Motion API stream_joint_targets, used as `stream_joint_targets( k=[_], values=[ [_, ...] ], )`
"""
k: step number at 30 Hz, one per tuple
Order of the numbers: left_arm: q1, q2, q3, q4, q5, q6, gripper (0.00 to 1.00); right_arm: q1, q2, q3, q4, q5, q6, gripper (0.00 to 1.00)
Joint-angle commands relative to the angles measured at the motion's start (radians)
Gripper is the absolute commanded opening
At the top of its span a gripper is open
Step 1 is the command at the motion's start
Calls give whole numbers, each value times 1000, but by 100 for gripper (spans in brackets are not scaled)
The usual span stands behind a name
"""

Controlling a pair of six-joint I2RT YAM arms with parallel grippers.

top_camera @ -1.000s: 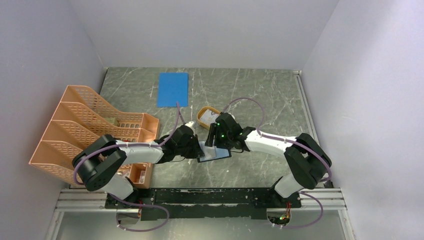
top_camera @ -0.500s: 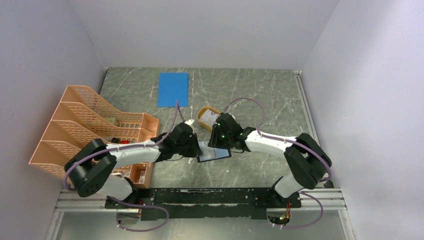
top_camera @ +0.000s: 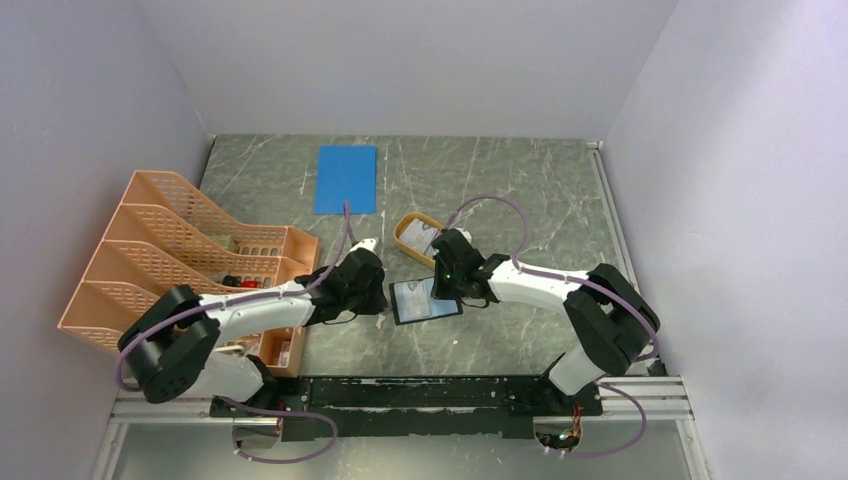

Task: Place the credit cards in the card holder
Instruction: Insert the credit card into the card holder.

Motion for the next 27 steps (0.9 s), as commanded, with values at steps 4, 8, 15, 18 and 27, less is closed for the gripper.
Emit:
stream_joint_targets(
  k=[4,8,15,18,27],
  values=[
    [6,84,6,-10,-31,-4,5,-5,44,13,4,-6,-28,11],
    [6,111,6,1,-19,0,5,-3,50,14,14,-24,-34,11],
    [6,132,3,22,6,0,5,11,47,24,19,-39,-41,11],
    [6,139,3,31,18,2,5,25,47,32,16,-39,-43,11],
    [6,150,-6,71,60,9,5,62,66,54,22,-39,-31,12]
  ],
)
